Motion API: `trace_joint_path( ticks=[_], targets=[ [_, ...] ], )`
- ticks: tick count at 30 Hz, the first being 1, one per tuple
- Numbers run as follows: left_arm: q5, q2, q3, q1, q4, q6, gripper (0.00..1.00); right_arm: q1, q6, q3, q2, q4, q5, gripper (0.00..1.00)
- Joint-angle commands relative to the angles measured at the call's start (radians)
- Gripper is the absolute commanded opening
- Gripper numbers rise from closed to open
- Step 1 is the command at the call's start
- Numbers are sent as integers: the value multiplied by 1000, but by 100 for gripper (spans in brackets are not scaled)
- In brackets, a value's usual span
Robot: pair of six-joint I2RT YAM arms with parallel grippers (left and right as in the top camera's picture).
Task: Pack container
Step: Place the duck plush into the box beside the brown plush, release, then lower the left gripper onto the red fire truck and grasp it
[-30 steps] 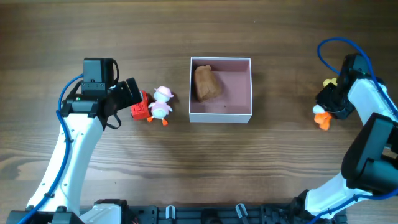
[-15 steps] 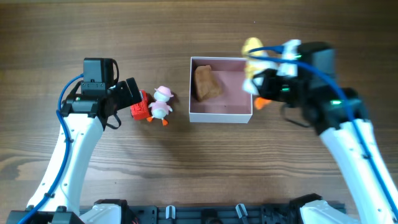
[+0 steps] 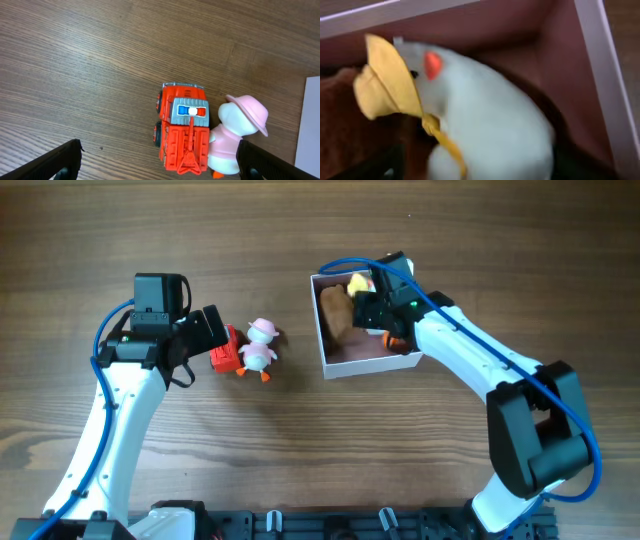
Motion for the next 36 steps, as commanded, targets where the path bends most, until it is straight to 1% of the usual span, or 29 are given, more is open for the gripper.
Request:
trace_joint_path(
  ticks=[1, 3, 5, 7, 8, 9, 11, 13, 14, 15, 16, 17, 20, 21, 22, 23, 25, 27, 32, 34, 36],
  targets=[
    [-6, 3, 16, -3, 0, 2, 100, -2, -162, 35, -77, 1, -54, 90],
    [-6, 3, 16, -3, 0, 2, 100, -2, -182, 43, -156, 1, -133, 90],
    [-6, 3, 16, -3, 0, 2, 100, -3, -177, 43, -261, -14, -157, 89],
    [-6, 3, 16, -3, 0, 2, 100, -8, -171, 43, -349, -53, -127, 90],
    [-6, 3, 16, -3, 0, 2, 100, -23, -131, 43, -416, -111, -64, 93],
    [-6, 3, 16, -3, 0, 1, 100, -46, -91, 43, -459, -167, -24, 94],
    [-6, 3, 16, -3, 0, 2, 100, -130, -28, 43, -525, -283, -14, 98],
    [-6, 3, 16, -3, 0, 2, 100, -235, 21, 43, -547, -378, -24, 100],
    [-4, 3, 16, -3, 3, -3, 100, -325, 45, 42, -548, -439, -57, 100],
    [5, 3, 16, -4, 21, -11, 100, -384, 58, 37, -544, -466, -95, 100],
    [27, 3, 16, -5, 39, -10, 100, -476, 57, 27, -536, -487, -175, 100],
    [54, 3, 16, -5, 42, -10, 100, -547, 56, 14, -526, -492, -246, 100],
    [267, 3, 16, -5, 18, -10, 100, -671, 62, -2, -491, -511, -338, 100],
    [307, 3, 16, -5, 13, -10, 100, -687, 64, -2, -481, -520, -337, 100],
    [309, 3, 16, -5, 16, -9, 100, -691, 64, -2, -475, -523, -336, 100],
    [288, 4, 16, -5, 20, -7, 100, -691, 63, -2, -470, -522, -336, 100],
    [176, 9, 16, -5, 7, -56, 100, -690, 63, -2, -467, -522, -336, 100],
    [155, 29, 16, -5, 0, -51, 99, -690, 62, -2, -466, -523, -336, 100],
    [154, 169, 16, -21, 8, -19, 100, -690, 63, -2, -466, -522, -336, 100],
    [151, 246, 16, -26, 40, -3, 100, -690, 63, -2, -466, -522, -337, 100],
    [151, 272, 16, -26, 70, -3, 100, -690, 63, -2, -466, -522, -336, 100]
  ],
)
